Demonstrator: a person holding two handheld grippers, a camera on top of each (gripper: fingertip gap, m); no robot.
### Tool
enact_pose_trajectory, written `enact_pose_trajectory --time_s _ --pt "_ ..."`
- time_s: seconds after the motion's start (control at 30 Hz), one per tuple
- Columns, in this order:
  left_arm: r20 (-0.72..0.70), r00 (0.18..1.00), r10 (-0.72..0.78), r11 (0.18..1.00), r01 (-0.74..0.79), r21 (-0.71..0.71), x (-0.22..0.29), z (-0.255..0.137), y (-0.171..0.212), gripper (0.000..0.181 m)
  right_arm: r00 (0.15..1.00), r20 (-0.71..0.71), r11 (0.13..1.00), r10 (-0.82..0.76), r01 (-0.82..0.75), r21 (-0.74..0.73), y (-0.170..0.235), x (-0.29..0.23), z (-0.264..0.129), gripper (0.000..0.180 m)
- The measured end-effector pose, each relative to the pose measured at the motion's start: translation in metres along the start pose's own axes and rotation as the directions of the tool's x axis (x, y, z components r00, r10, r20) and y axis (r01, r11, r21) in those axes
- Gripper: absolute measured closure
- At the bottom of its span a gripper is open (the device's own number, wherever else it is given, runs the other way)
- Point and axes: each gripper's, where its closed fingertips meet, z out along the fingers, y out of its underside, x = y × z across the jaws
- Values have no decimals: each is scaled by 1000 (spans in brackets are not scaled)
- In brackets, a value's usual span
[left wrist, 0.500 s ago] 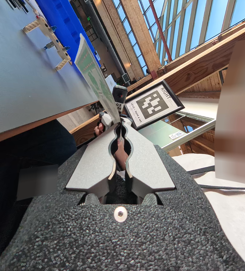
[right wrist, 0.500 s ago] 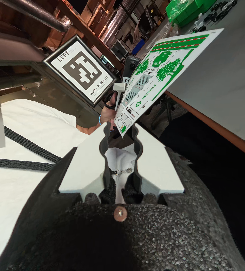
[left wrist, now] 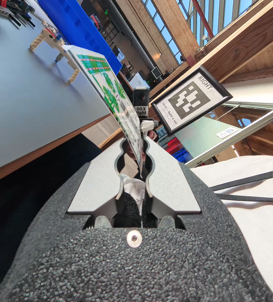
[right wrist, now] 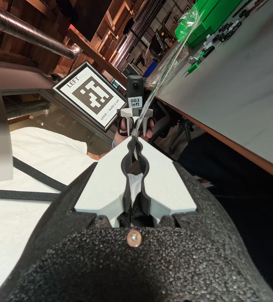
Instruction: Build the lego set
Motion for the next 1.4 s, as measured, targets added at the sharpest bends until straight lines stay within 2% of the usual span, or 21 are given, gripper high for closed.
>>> enact_pose_trajectory --time_s 0.17,0.23,0.37,0.47,0.6,0.8,1.03,1.23,1.3,1.33,1.4 --pt "68 991 112 992 -107 -73 -4 6 10 142 997 51 996 50 -54 72 -10 -3 -2 180" --pt "36 994 105 991 -101 -90 0 14 18 138 998 47 997 39 -42 69 -8 -3 0 180" --pt "-106 993 -55 996 48 -71 14 34 29 134 998 59 994 -31 25 109 -11 -11 5 180" --pt "-214 958 -191 981 191 -20 18 40 26 135 993 22 989 -112 109 99 -9 -11 8 180" --pt "-248 937 -247 963 265 41 12 44 20 149 985 0 980 -171 170 105 -6 -13 15 180" --pt "-215 961 -175 974 201 104 11 44 11 180 985 -32 982 -170 173 79 1 -6 20 180" --pt "-196 972 -128 982 153 115 12 39 9 181 994 -15 987 -110 111 114 -3 -2 18 180" --pt "-147 986 -80 989 97 112 9 40 7 181 993 -26 987 -115 117 109 -5 -2 17 180" --pt "-122 991 -52 992 65 108 8 40 7 181 984 -105 984 -143 153 92 -6 7 15 175" --pt "-109 993 -37 993 49 111 8 40 7 181 971 -158 978 -180 194 78 -8 11 13 164" --pt "-66 998 -10 991 19 129 5 37 3 181 891 -333 943 -310 333 12 -17 23 2 150"
